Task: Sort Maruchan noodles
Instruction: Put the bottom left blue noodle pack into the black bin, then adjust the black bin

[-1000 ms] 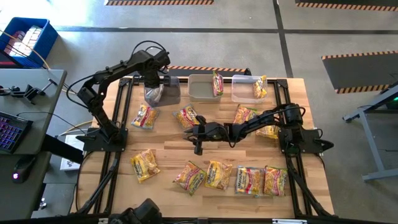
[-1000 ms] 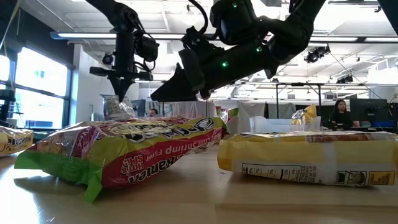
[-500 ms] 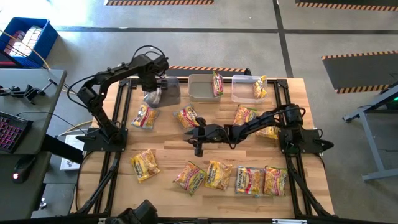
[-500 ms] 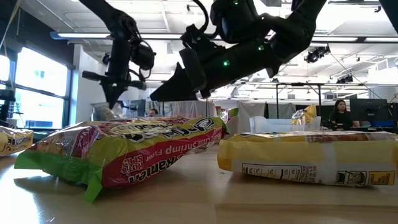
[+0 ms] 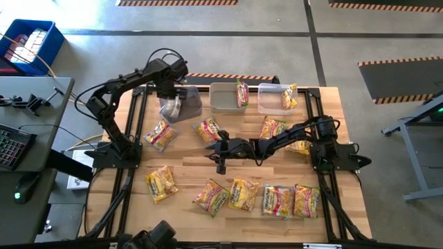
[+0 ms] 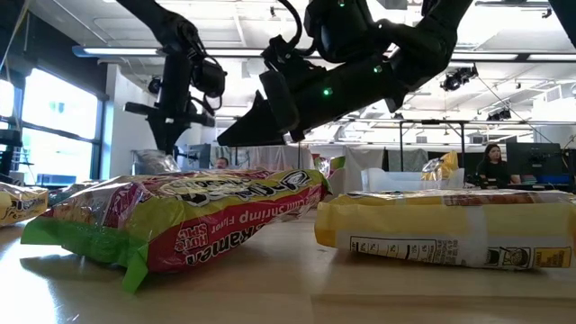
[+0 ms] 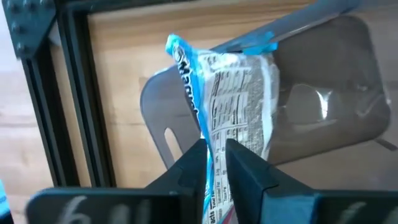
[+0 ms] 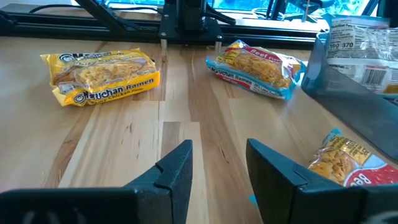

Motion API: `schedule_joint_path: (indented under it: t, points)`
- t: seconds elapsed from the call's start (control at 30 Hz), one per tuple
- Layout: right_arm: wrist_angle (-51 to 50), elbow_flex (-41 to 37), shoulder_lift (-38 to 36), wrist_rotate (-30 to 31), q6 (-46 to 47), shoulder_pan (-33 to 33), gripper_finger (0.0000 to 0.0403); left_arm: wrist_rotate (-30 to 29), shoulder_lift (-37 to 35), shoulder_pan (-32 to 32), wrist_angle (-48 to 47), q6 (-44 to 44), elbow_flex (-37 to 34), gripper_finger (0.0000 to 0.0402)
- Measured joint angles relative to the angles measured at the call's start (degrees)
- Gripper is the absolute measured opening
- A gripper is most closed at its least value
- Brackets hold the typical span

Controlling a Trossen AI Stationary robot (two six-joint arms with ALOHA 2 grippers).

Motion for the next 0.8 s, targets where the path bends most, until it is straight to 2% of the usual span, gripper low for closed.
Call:
schedule_joint_path:
  t: [0.2, 0.4, 0.47, 0.57, 0.67, 0.8]
  points:
    - [-0.15, 0.0, 0.0, -0.02, -0.09, 0.0, 0.0134, 0.16, -0.77, -0.44, -1.43, 11.09, 2.7, 0.0083]
    - [-2.2, 0.0, 0.0, 2.78, -3.14, 0.0, 0.0133, -1.25, -7.99, -4.71, 0.46, 23.19, 0.8, 0.0063]
    - [-3.35, 0.0, 0.0, 4.5, -4.61, -0.02, 0.013, -0.06, -12.05, -7.04, 4.38, 26.63, -1.89, 0.0046]
    - [-3.97, 0.0, 0.0, 4.71, -5.95, -0.37, 0.0111, 6.34, -17.87, -11.08, 12.19, 29.9, -7.98, 0.0016]
    - [-4.7, 0.0, 0.0, 4.61, -6.03, -0.96, 0.0075, 11.71, -21.65, -15.31, 21.02, 29.49, -16.08, 0.0004]
    - [-7.64, 0.0, 0.0, 4.79, -6.05, -2.03, 0.0016, 12.93, -22.53, -18.8, 29.16, 26.22, -26.48, 0.0002]
